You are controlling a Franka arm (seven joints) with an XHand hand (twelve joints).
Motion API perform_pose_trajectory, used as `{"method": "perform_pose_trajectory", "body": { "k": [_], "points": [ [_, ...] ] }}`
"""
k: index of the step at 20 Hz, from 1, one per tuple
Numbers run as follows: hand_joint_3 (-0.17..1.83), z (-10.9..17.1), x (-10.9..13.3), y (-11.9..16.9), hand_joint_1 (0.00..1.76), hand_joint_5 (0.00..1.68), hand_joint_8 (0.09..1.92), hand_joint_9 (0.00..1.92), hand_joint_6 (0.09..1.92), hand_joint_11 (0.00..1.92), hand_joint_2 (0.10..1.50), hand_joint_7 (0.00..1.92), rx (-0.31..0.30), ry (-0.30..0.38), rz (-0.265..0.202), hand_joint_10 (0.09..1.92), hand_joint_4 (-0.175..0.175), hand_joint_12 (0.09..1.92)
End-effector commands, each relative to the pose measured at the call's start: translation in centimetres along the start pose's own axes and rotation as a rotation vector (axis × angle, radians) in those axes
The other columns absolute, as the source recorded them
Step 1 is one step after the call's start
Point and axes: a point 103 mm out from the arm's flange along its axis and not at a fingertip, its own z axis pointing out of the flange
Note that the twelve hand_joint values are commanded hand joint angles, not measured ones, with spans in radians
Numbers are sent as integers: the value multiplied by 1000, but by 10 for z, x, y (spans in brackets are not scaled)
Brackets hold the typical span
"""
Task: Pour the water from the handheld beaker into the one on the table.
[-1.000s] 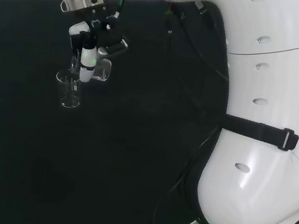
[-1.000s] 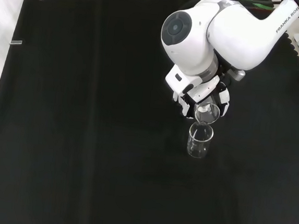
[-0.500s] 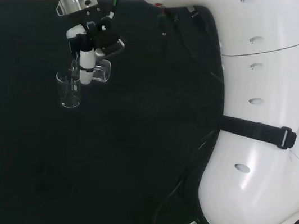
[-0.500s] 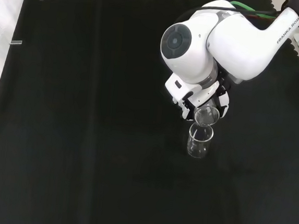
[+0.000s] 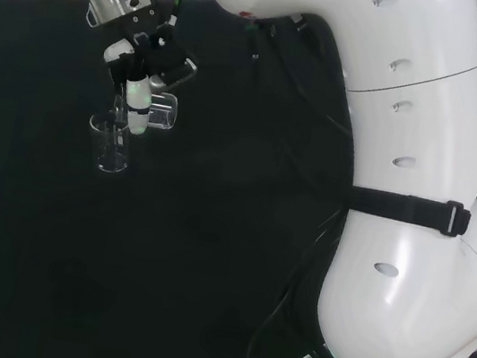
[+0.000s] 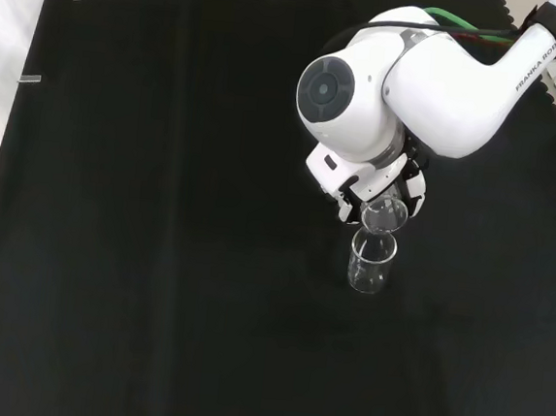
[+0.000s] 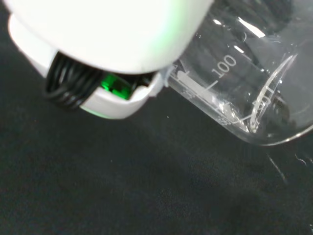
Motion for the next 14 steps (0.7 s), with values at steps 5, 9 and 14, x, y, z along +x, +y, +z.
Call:
{"method": "perform_pose_trajectory", "body": {
  "k": [5, 9, 14],
  "points": [
    [1025, -6, 8, -3, 1449, 1199, 584, 1347, 875, 909, 427, 1422, 14, -28, 3, 884, -175, 884],
    [1026, -7, 8, -4, 1449, 1198, 587, 1347, 876, 910, 426, 1421, 15, -32, 5, 884, -175, 883],
    [1027, -15, 11, -7, 1449, 1198, 589, 1346, 877, 910, 426, 1420, 28, -53, 15, 886, -175, 882]
  ]
}}
